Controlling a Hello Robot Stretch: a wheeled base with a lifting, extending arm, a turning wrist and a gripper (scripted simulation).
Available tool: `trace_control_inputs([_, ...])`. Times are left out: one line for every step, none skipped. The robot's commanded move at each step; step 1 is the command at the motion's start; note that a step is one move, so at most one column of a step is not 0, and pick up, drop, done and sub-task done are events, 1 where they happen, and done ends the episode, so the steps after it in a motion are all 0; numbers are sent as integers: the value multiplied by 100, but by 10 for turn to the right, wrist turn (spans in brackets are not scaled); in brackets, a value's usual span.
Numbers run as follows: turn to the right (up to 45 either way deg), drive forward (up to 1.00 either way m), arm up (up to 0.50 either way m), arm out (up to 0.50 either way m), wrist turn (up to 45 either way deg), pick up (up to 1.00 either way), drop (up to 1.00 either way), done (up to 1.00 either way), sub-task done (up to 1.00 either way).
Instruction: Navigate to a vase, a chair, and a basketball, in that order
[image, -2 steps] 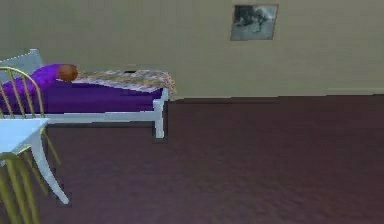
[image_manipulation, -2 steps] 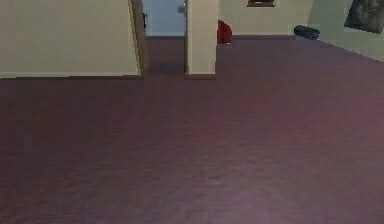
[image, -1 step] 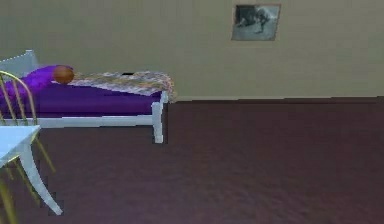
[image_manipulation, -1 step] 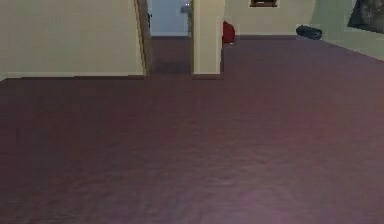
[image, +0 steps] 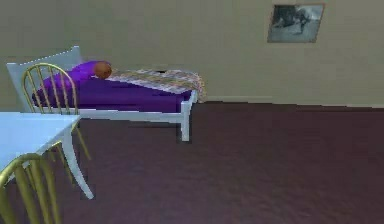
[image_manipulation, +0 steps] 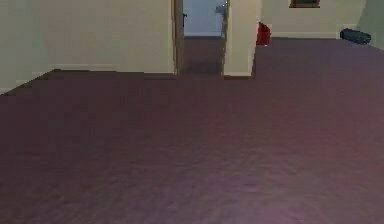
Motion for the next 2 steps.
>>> trace_control_inputs([0,80,0,0,0,0,0,0,0])
trace_control_inputs([-330,0,0,0,0,0,0,0,0])
